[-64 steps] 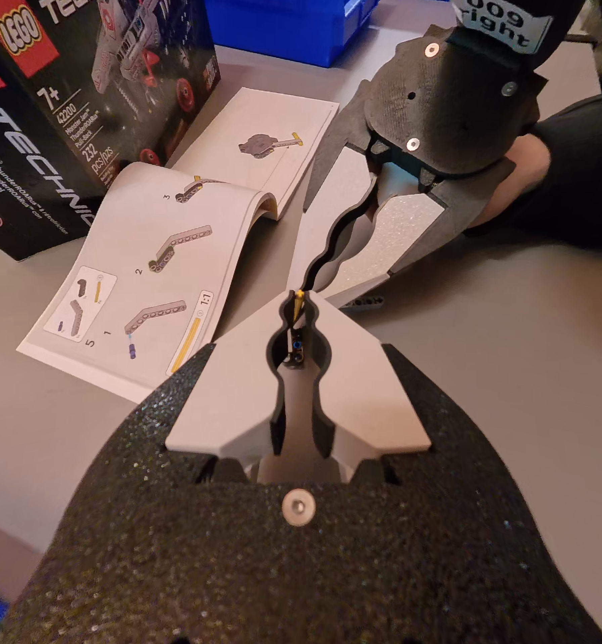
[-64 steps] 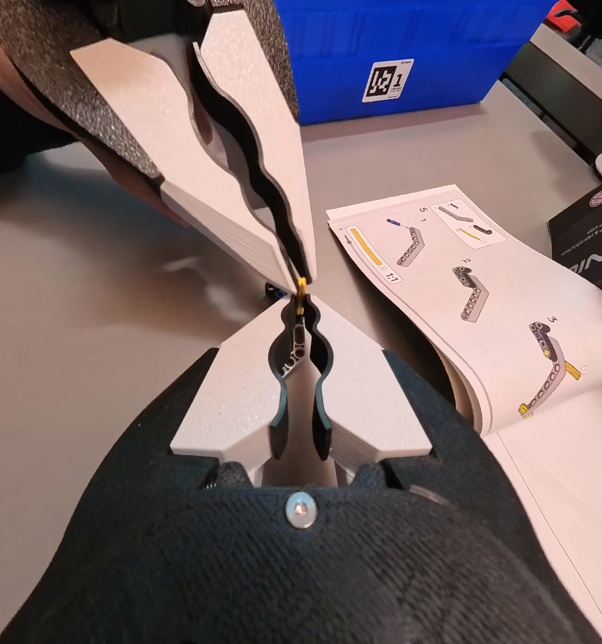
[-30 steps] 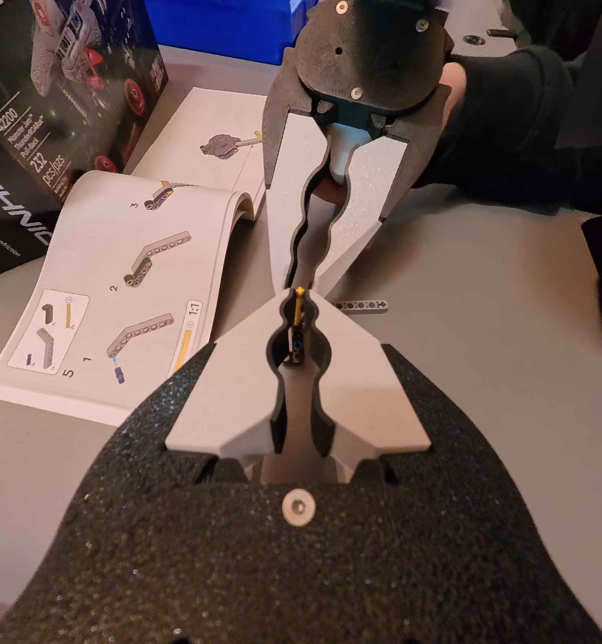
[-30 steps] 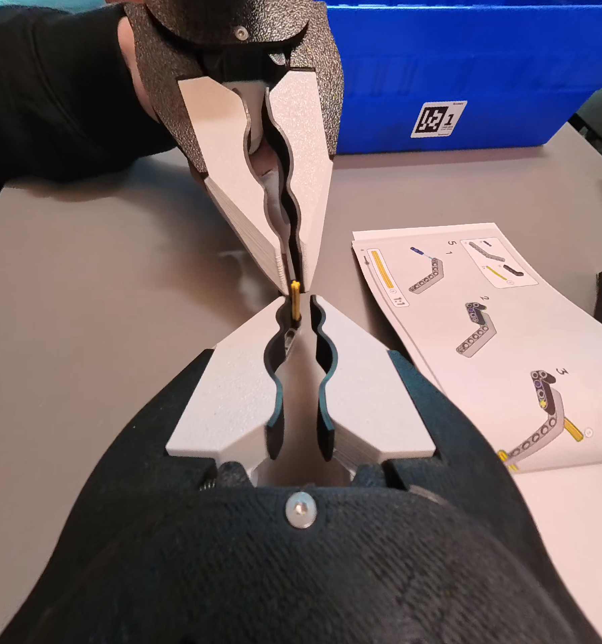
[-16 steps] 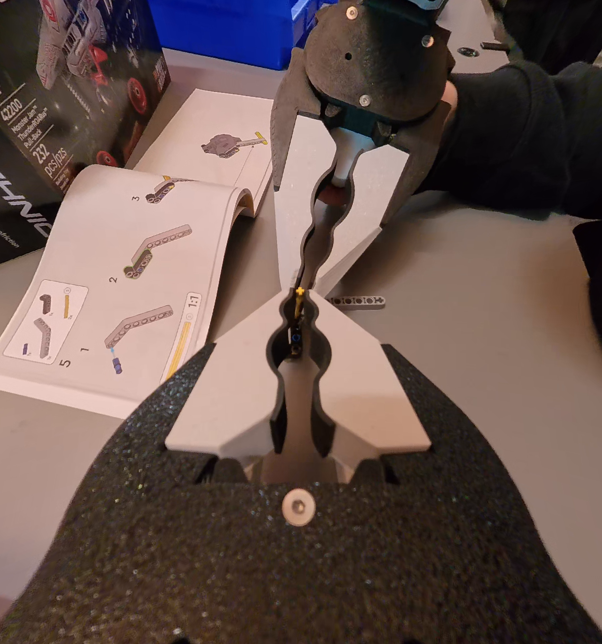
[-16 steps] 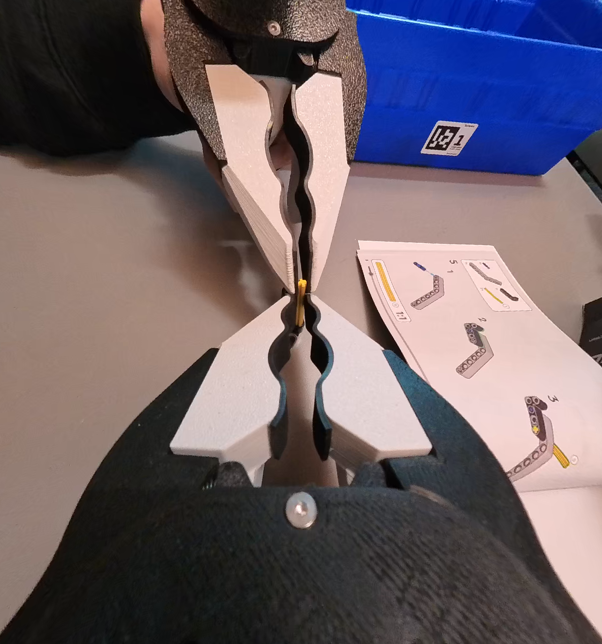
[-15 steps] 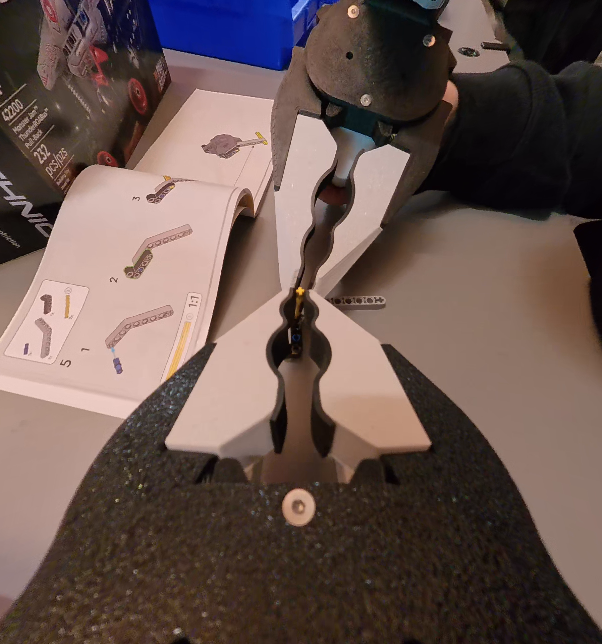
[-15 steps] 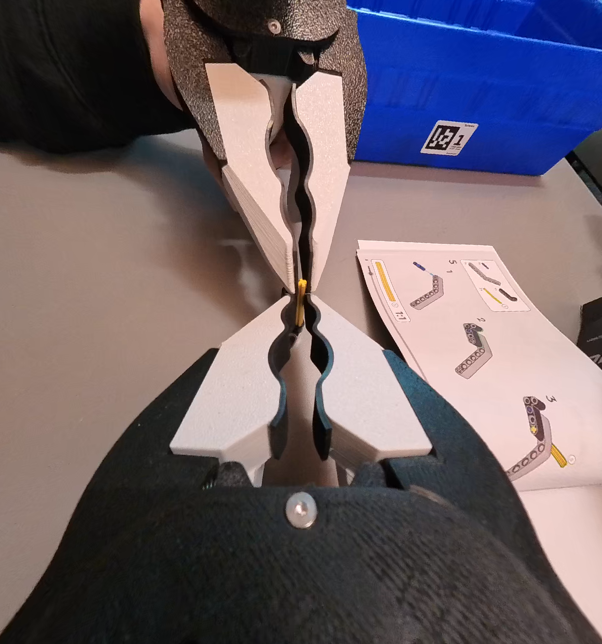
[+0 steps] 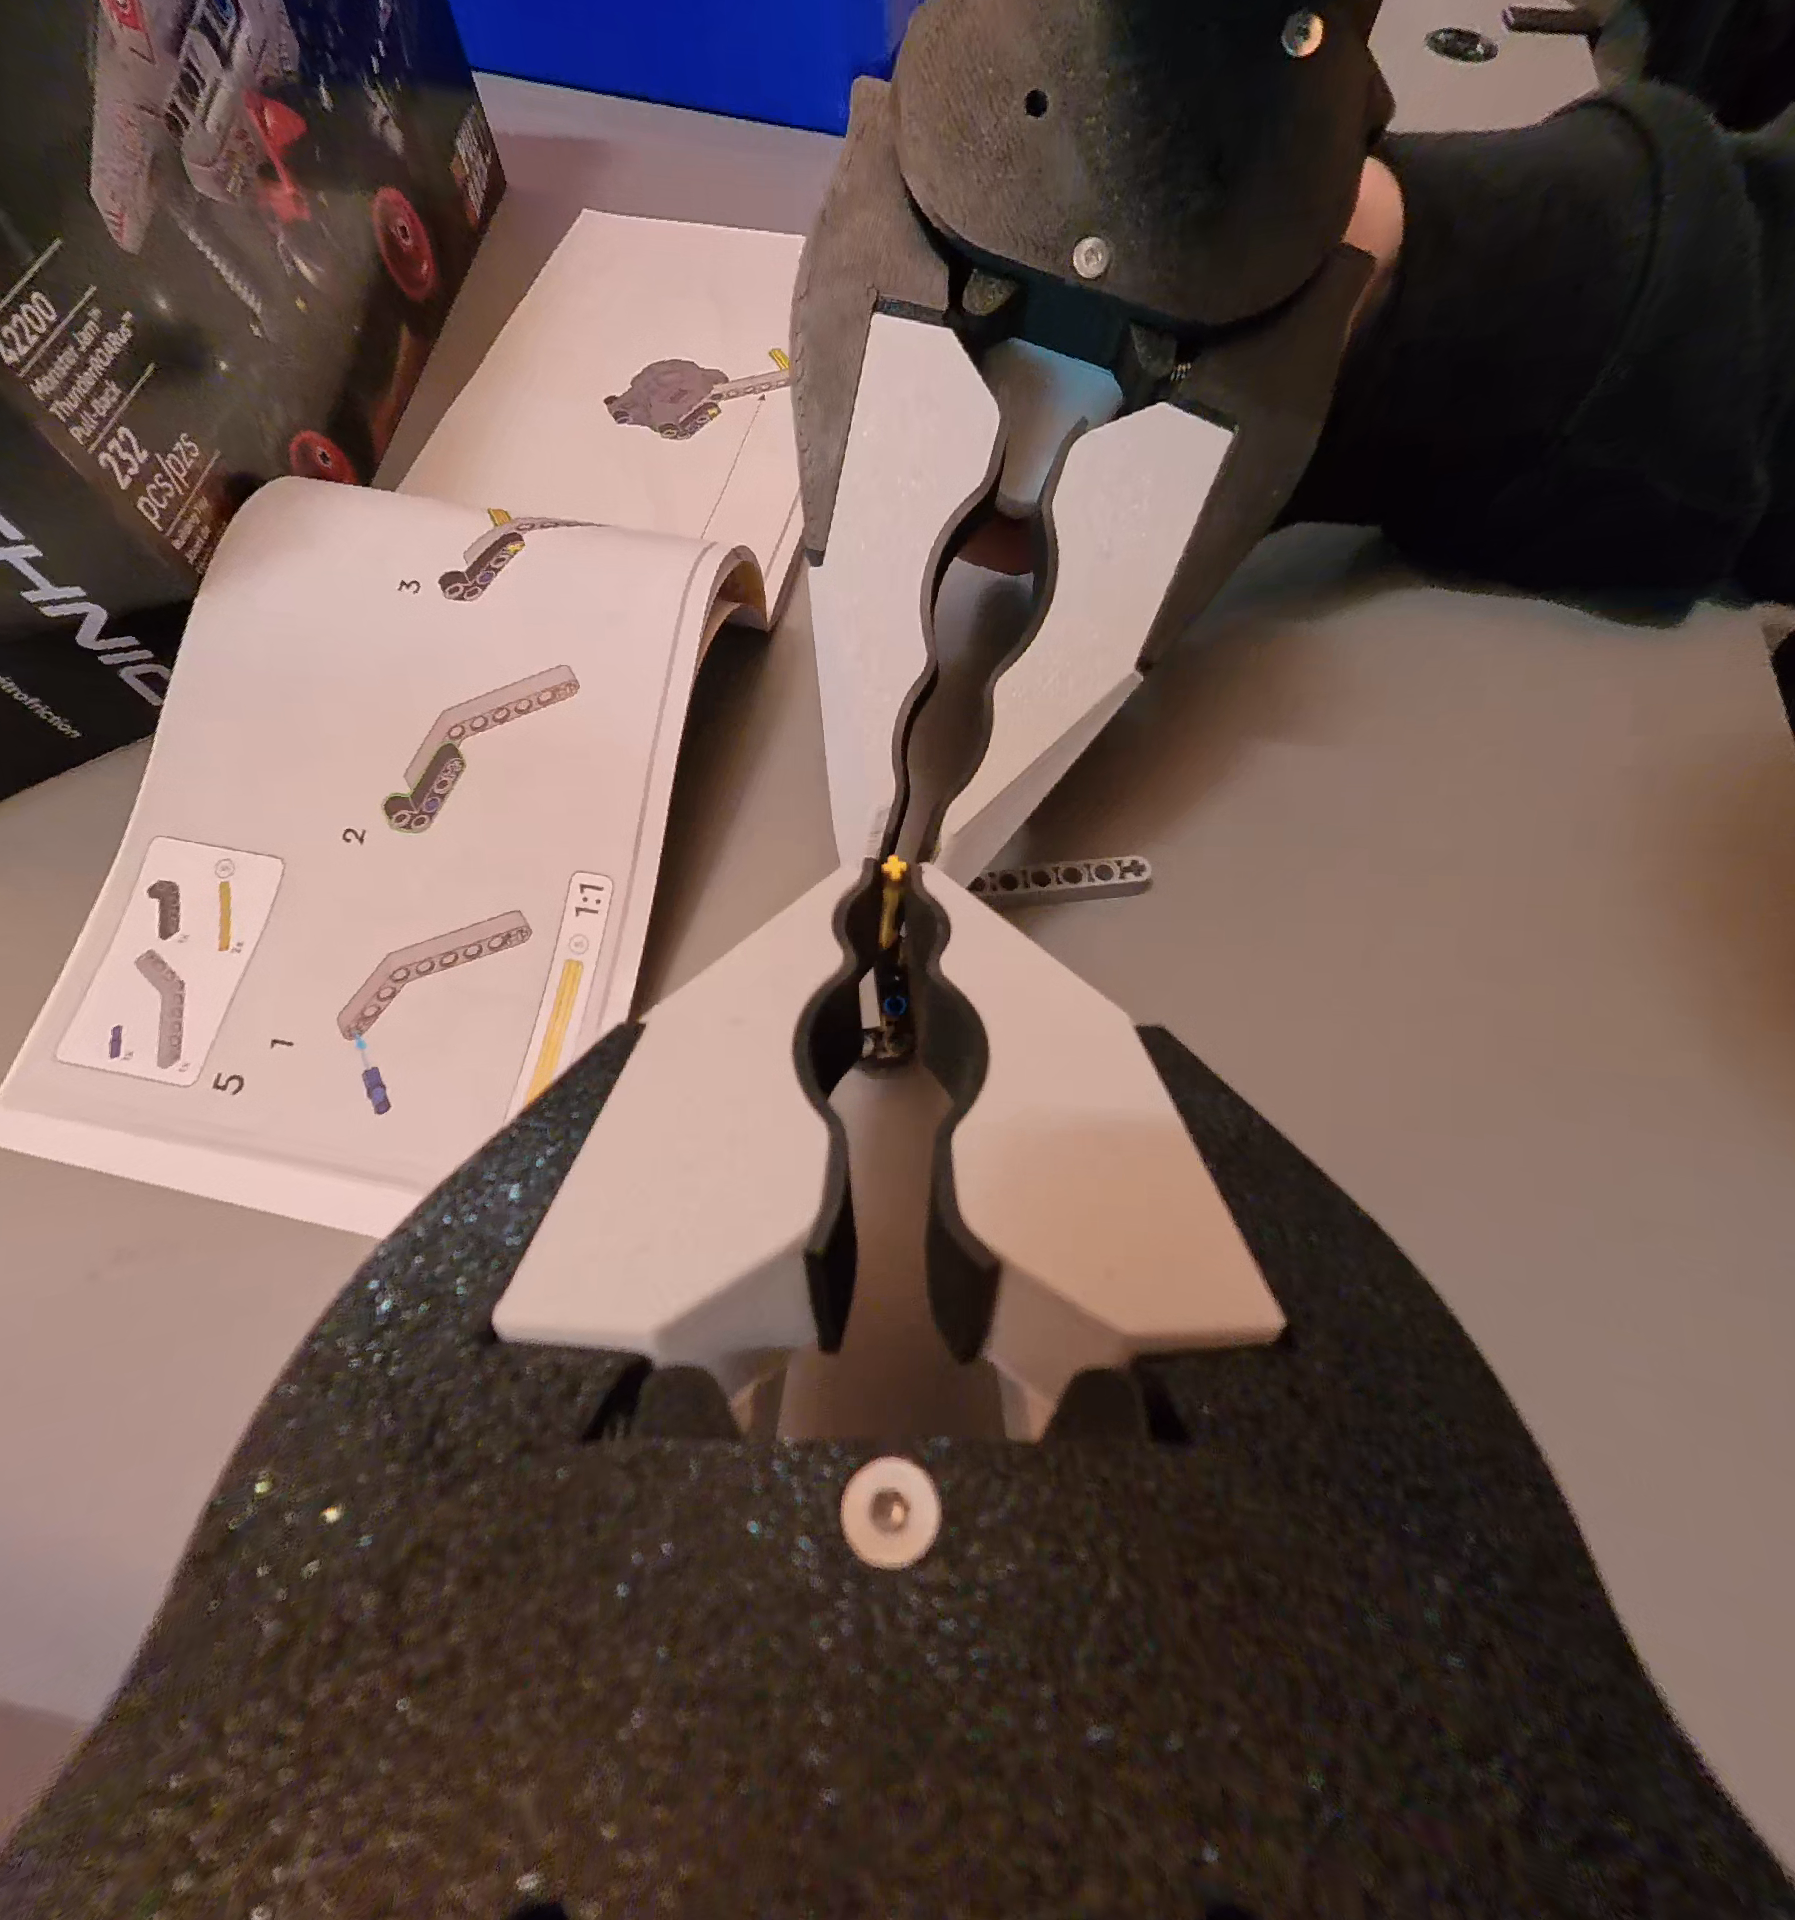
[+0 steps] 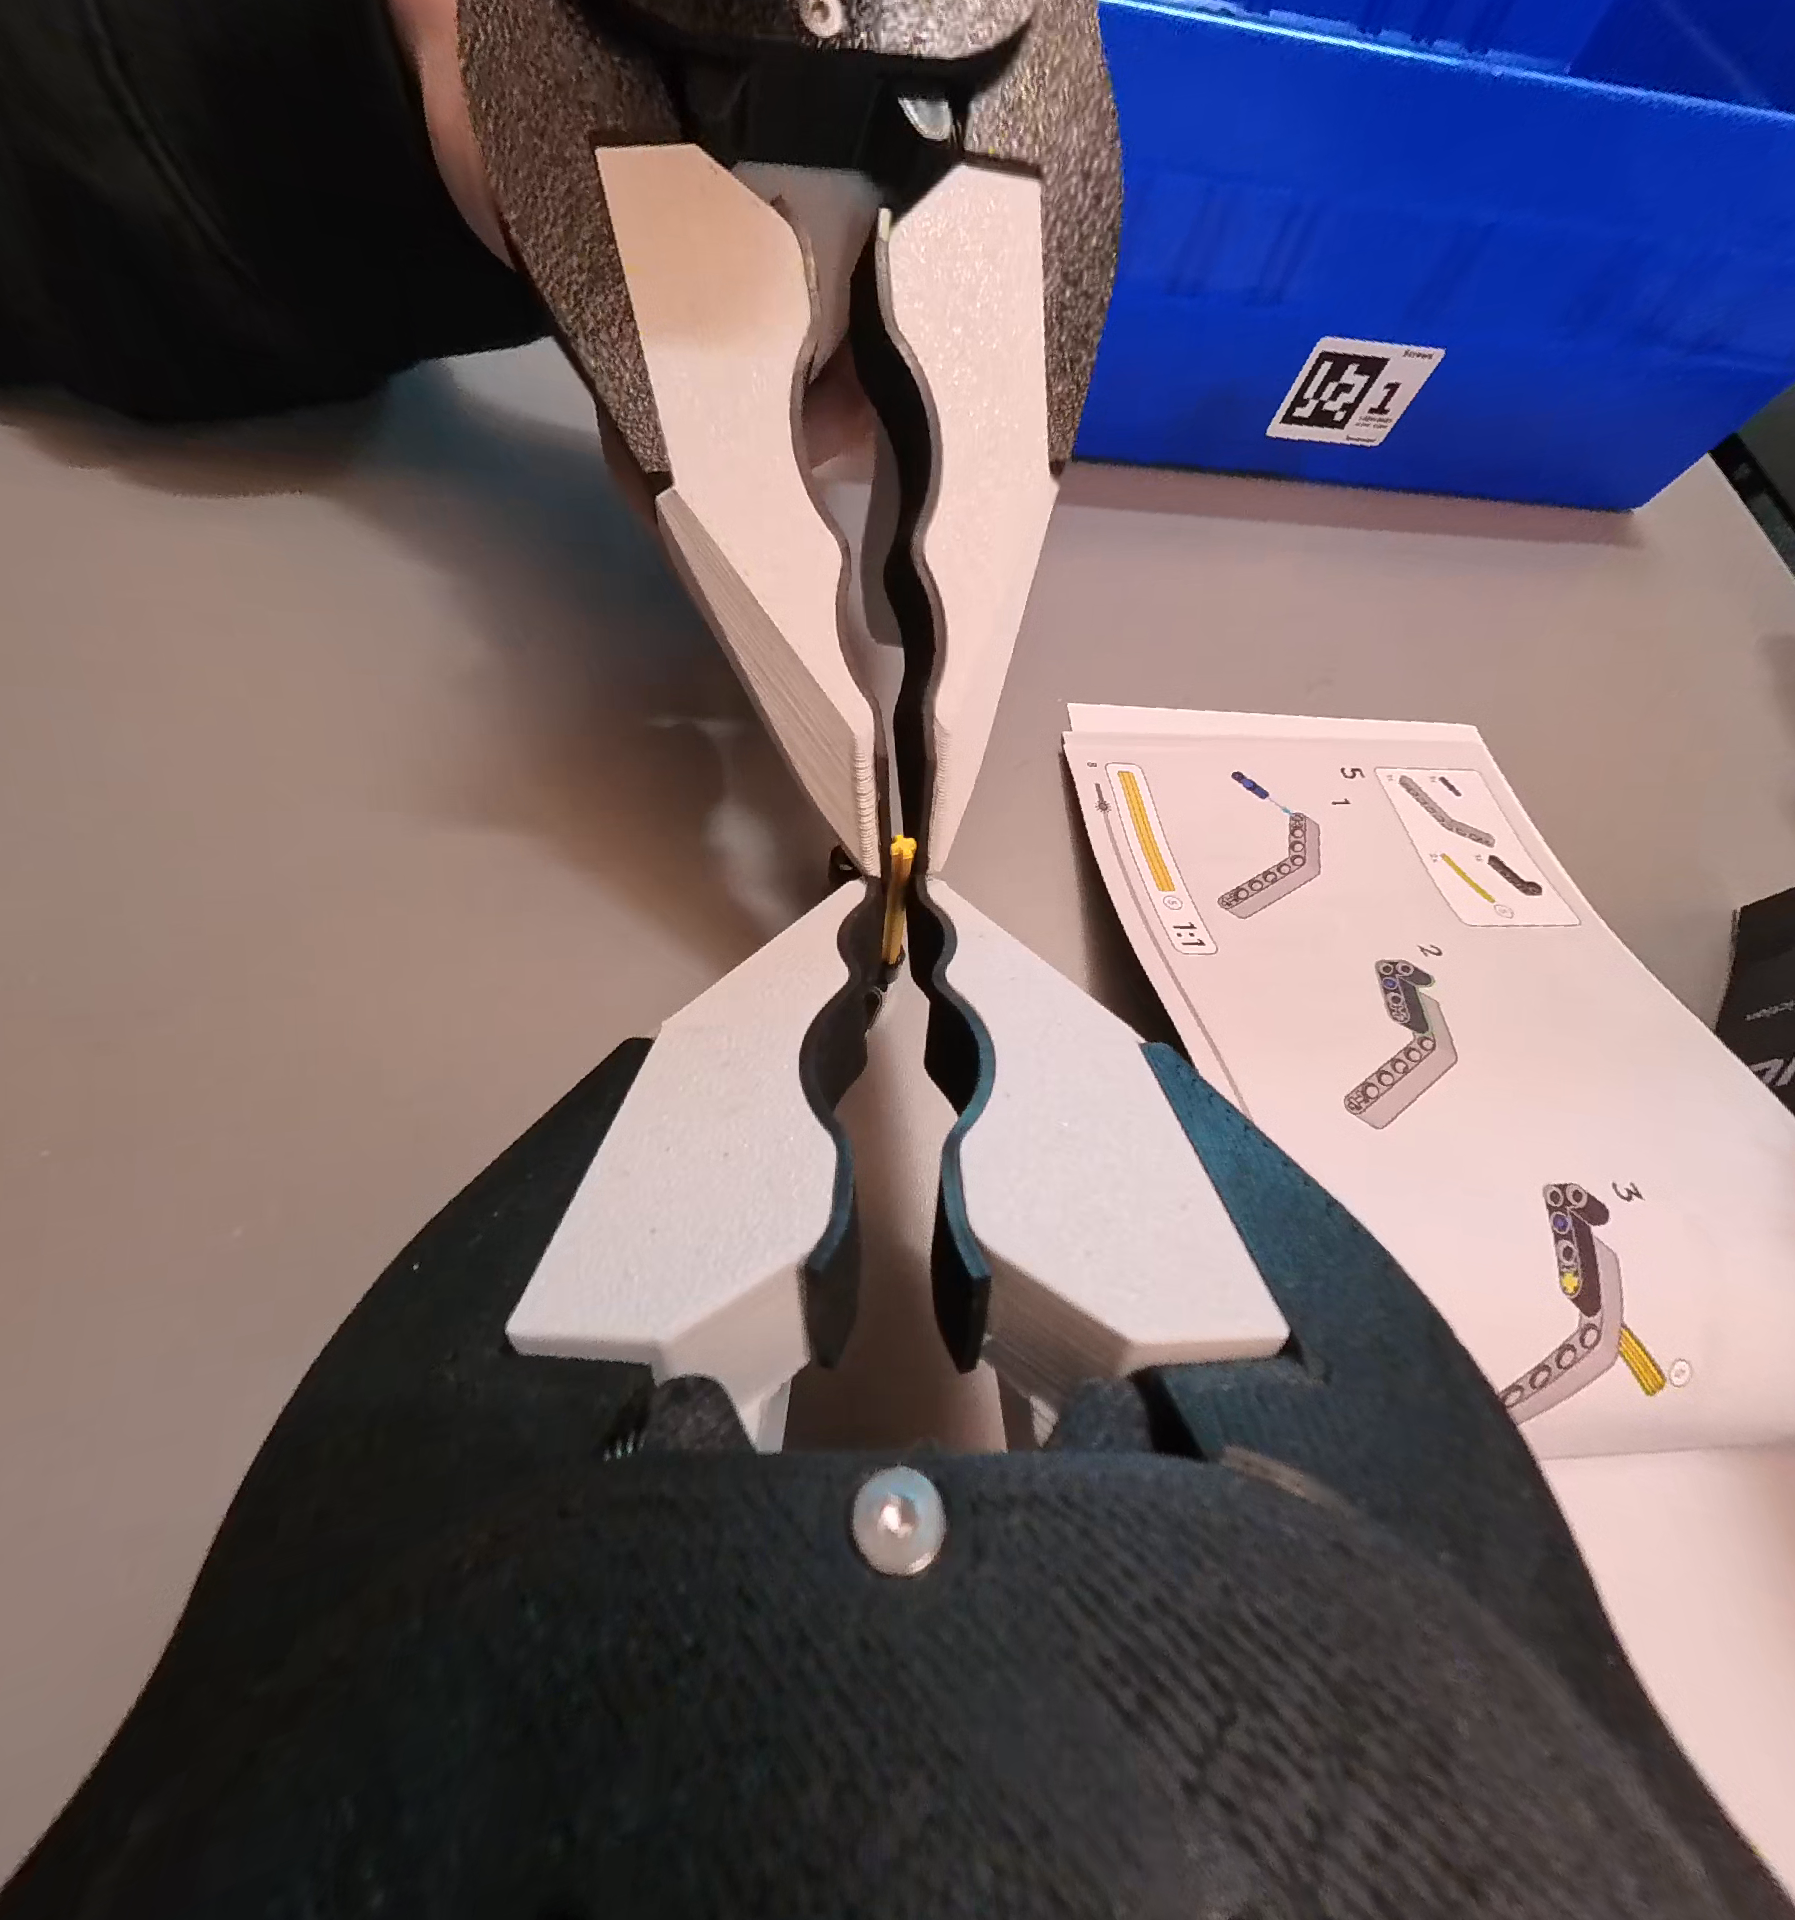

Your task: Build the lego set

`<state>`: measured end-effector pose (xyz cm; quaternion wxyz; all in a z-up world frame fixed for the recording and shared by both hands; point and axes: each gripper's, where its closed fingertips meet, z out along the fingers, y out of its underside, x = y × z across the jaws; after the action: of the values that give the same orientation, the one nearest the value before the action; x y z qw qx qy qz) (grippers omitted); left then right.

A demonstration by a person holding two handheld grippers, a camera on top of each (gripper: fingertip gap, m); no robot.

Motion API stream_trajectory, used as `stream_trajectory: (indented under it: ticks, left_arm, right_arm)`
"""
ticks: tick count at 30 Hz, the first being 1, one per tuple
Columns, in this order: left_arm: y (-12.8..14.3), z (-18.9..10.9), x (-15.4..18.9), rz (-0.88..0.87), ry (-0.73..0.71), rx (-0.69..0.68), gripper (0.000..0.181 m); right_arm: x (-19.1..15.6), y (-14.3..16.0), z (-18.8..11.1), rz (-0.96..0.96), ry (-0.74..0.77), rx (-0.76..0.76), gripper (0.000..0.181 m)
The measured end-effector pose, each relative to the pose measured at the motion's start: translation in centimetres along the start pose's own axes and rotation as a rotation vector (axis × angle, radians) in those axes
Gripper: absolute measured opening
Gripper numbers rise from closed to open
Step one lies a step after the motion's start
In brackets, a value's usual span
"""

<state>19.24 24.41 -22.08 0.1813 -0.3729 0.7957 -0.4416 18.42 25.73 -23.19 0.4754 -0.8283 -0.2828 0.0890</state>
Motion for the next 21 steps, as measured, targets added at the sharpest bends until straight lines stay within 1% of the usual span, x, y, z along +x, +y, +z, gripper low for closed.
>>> stream_trajectory:
  ticks: [1,9,12,15,18,21]
  left_arm:
    - [0.0,0.0,0.0,-0.004,0.003,0.0,0.001]
    - [0.0,0.2,0.1,0.03,0.025,-0.035,0.001]
    - [0.7,0.6,0.2,0.068,0.04,-0.089,0.001]
    - [0.8,0.6,0.3,0.123,0.018,-0.107,0.001]
    - [0.8,0.6,0.2,0.052,0.051,-0.075,0.001]
    - [1.2,0.9,0.1,0.049,0.052,-0.084,0.001]
  right_arm:
    - [0.0,0.0,0.0,0.001,0.004,-0.001,0.003]
    - [-0.1,0.1,-0.1,0.042,0.004,0.046,0.003]
    - [-0.2,0.9,0.3,0.021,0.021,-0.012,0.003]
    - [-0.4,0.8,0.3,0.028,0.031,-0.013,0.003]
    - [-0.3,0.9,0.3,0.064,0.008,-0.016,0.003]
    - [-0.3,1.3,0.6,0.051,0.019,-0.046,0.003]
